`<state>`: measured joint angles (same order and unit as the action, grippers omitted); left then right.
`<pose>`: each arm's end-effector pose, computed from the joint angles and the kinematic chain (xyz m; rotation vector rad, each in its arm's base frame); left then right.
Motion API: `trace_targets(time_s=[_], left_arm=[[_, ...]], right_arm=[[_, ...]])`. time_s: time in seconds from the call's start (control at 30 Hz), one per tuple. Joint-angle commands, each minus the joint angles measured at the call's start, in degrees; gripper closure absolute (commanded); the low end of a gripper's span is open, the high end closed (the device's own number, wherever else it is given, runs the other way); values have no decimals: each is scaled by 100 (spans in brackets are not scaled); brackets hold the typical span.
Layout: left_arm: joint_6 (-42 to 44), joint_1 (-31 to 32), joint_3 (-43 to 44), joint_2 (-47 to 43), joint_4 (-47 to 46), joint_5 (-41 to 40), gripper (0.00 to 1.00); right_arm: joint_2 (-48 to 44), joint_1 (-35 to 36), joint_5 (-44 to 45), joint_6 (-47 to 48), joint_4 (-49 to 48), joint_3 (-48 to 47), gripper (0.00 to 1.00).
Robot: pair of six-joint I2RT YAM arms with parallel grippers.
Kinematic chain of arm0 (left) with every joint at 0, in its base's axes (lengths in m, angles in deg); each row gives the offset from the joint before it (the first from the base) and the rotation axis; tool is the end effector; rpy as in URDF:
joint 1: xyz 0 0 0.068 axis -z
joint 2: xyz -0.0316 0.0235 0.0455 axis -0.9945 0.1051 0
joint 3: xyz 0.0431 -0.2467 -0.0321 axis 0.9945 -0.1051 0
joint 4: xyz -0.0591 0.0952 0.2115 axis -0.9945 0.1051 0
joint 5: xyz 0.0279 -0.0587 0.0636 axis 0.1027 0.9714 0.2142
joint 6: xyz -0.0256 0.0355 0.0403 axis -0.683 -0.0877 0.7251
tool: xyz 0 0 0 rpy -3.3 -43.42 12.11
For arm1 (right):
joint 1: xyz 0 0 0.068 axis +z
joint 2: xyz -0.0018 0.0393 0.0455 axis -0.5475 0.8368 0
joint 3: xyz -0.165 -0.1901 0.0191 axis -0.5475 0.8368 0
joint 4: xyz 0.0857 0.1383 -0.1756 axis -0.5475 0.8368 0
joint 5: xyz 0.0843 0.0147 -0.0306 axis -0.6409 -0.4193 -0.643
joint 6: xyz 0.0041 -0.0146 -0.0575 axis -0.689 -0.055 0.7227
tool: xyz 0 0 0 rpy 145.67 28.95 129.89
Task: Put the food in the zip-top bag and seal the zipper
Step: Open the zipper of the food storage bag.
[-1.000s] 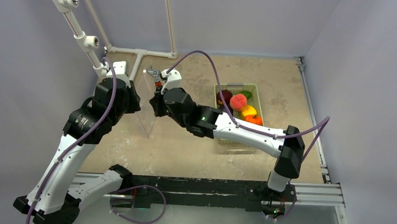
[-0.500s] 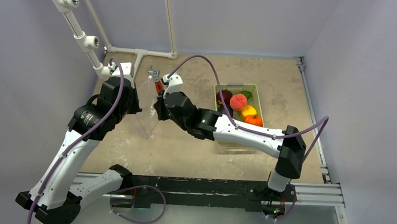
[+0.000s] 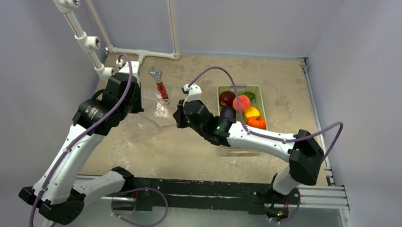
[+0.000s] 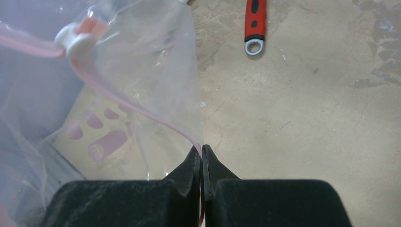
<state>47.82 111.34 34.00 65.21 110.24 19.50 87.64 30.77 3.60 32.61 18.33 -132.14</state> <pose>0.1532 -0.0606 0.3817 -0.0777 2.1909 -0.0243 0.1740 0.3176 0.2883 -0.2541 2.0084 0.7245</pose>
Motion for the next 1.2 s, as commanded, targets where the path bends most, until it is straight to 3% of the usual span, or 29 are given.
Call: trace_targets(time_s=[0.0, 0.2, 0.4, 0.7, 0.93, 1.17], left_arm=[[305, -31, 301, 105, 85, -134, 100], [527, -15, 134, 121, -42, 68, 100], [561, 160, -300, 128, -372, 58, 100], [527, 180, -1453, -214, -1422, 618, 100], [152, 180, -2415, -756, -2291, 393, 100], [182, 180, -3012, -948, -2747, 419, 100]], right_arm=[[-203, -309, -487, -270, -629, 536, 100], [-47, -634, -1225, -392, -1340, 1104, 100], [448, -737, -1612, -411, -1660, 996, 100], [821, -1052, -1700, -360, -1821, 880, 100], [877, -1053, -1914, -469, -1977, 978, 98], [575, -1058, -1808, -480, -1923, 1005, 84]])
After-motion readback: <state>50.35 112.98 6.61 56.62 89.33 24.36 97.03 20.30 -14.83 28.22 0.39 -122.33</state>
